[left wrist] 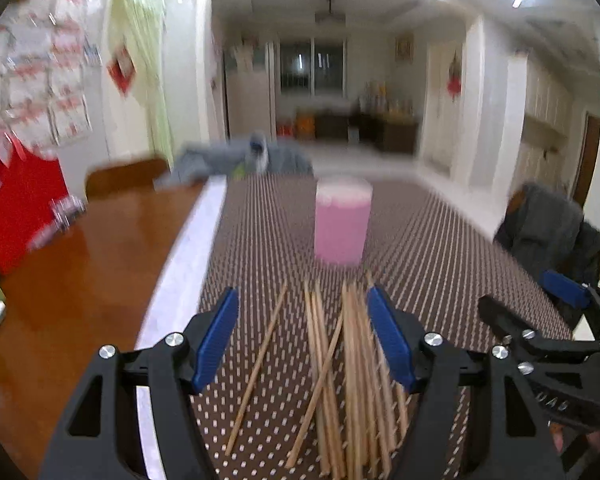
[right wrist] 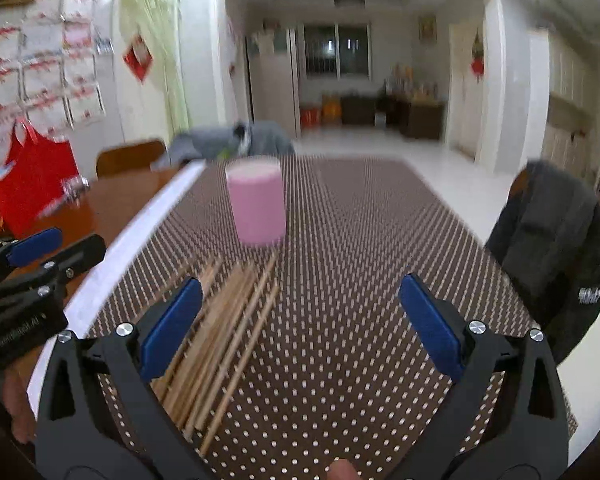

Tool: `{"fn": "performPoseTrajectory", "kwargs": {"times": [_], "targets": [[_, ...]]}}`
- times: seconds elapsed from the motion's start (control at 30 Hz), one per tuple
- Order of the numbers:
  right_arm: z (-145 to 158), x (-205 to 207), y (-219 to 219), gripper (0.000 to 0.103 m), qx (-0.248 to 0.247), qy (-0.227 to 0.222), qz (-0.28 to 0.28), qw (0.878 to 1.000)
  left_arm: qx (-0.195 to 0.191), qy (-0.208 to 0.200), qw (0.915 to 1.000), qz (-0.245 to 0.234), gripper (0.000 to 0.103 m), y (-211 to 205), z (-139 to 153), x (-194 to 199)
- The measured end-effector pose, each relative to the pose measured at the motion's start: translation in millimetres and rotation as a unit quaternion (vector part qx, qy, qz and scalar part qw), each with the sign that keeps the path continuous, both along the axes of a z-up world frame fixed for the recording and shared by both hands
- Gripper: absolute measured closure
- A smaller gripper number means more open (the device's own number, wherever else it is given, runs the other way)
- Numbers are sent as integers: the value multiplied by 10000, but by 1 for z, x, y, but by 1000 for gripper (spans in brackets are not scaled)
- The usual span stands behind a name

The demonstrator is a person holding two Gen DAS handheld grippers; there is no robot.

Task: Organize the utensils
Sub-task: 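Close the left tool on a wooden stick while the right tool grasps another stick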

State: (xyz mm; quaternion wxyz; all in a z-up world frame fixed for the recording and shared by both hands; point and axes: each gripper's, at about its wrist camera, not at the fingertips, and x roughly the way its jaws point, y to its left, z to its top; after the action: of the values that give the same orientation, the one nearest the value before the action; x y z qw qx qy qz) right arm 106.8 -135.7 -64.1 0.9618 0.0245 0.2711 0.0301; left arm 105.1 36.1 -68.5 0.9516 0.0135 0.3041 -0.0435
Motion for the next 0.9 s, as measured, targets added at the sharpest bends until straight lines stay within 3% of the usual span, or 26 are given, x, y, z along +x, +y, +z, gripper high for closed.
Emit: {"fn": "performPoseTrajectory", "kwargs": {"times": [0.13,0.23,0.37,0.53,0.6,0.67,0.9], "targets": [[-20,18,-1,10,144,625,60,9979,20,812,9967,-53,36,18,-22,35],[-34,29,1,16,99,962,95,9953,-98,1435,9894,-196,37,35,-45,60],[-49,40,2,26,179,1340,218,9906,-61,1922,9799,-522,37,38,-63,78],[-60,56,1,42,355,1734,347,9836,-83,2163,9749,-514,37,51,-75,97],[-65,67,2,43,429,1936,398,9793,74,2358,9713,-320,37,54,-85,112],[-66,75,5,46,425,2102,435,9758,185,2518,9671,-323,52,52,-92,119],[-73,105,22,54,157,2656,519,9626,502,2719,9607,-242,64,48,-99,131]]}}
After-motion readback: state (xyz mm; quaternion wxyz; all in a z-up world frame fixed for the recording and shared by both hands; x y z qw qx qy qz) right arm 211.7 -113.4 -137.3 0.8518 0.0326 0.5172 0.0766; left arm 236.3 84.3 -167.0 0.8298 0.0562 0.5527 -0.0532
